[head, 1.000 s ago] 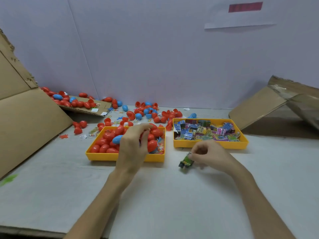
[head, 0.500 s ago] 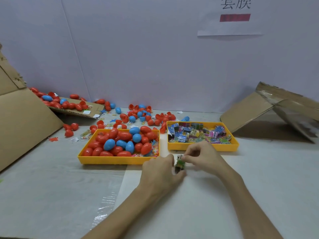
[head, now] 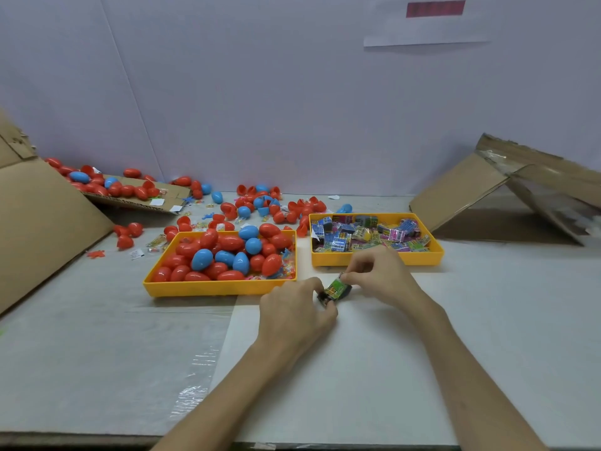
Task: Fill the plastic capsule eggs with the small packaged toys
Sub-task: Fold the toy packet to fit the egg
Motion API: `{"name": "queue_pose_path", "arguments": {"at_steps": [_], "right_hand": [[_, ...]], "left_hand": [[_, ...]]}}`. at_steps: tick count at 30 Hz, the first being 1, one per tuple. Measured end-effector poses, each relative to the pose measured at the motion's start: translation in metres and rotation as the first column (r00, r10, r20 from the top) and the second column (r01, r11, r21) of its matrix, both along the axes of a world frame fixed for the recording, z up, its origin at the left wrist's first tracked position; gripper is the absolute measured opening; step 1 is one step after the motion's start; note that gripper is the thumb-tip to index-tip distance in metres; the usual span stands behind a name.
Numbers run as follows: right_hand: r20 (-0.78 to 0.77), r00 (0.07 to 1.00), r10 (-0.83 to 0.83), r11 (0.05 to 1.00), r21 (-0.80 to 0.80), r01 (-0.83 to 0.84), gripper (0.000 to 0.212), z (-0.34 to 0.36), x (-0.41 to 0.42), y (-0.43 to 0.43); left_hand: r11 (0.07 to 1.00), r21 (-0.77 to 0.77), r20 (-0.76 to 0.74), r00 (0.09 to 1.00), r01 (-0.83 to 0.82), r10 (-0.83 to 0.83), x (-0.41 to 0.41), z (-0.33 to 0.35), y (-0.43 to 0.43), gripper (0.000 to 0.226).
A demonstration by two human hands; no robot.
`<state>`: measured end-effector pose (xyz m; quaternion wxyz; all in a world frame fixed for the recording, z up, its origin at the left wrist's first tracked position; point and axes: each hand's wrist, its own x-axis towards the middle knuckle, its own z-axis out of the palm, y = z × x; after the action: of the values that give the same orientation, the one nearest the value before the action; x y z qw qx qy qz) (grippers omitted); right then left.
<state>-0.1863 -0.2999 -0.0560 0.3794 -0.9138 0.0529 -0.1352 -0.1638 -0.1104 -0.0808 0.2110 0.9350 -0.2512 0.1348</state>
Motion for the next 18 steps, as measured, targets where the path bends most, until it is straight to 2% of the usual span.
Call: {"name": "queue_pose_path", "arguments": {"at_steps": [6,10,12,15,18], "right_hand": [[-0.012,0.997,-0.072,0.997,0.031,0.072,0.022,-0.003,0.003,0.0],[0.167,0.964,-0.209,0.978,0.009,0.21,0.024,0.001,0.0,-0.006],[0.218,0.95,-0.225,0.964,0.191,0.185,0.018,0.005,-0.002,-0.014],[0.173,0.982,-0.075,0.854,0.519,-0.026,0.015,0.011,-0.008,-0.017],[0.144,0.986,0.085,0.774,0.614,-0.156,0.009,0.013,-0.01,-0.012]], "left_hand": [[1.0,-0.003,-0.011,1.0,-0.006,0.006,-0.001,0.001,-0.001,0.032],[1.0,0.001,-0.007,1.0,-0.012,0.012,-0.001,0.001,-0.001,0.033],[1.0,-0.013,-0.02,1.0,-0.004,0.004,-0.001,0.0,0.001,0.036],[0.996,-0.079,-0.011,0.999,0.036,-0.037,-0.003,0.004,0.007,0.051],[0.925,-0.35,-0.015,0.986,0.149,-0.164,-0.002,0.013,0.01,0.048]]}}
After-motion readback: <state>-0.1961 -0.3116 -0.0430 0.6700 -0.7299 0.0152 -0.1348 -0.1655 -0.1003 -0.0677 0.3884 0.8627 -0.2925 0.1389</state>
